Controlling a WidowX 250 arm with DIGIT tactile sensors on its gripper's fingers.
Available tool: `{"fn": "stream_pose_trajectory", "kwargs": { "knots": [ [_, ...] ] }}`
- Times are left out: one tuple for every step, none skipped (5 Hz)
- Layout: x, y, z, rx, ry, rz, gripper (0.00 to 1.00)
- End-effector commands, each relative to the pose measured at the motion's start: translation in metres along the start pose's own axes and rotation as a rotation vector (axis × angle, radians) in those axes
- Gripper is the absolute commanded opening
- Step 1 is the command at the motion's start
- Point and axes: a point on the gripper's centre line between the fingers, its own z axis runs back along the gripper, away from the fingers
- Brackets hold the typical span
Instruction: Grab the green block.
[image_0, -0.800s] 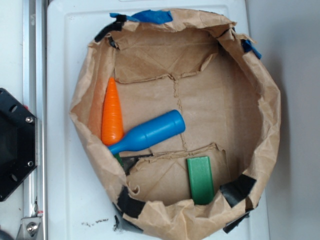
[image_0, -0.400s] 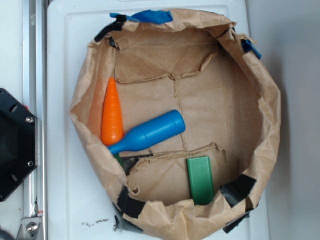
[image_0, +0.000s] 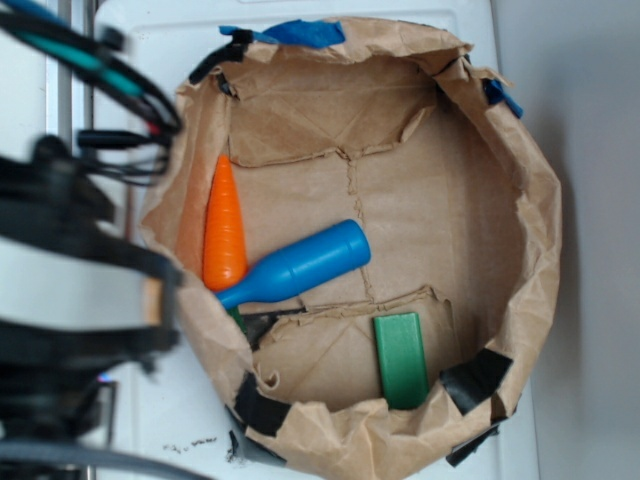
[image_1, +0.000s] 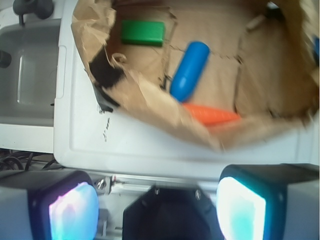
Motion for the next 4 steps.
{"fn": "stream_pose_trajectory", "kwargs": {
  "knots": [
    [0.063,0.015,0.007,-0.036,-0.043,-0.131,1.00],
    [0.079,0.008,0.012,-0.025,-0.085,-0.357,1.00],
    [0.078,0.001,0.011,-0.078,-0.125,-0.609,1.00],
    [0.078,0.001,0.011,-0.078,-0.125,-0.609,1.00]
  ]
}}
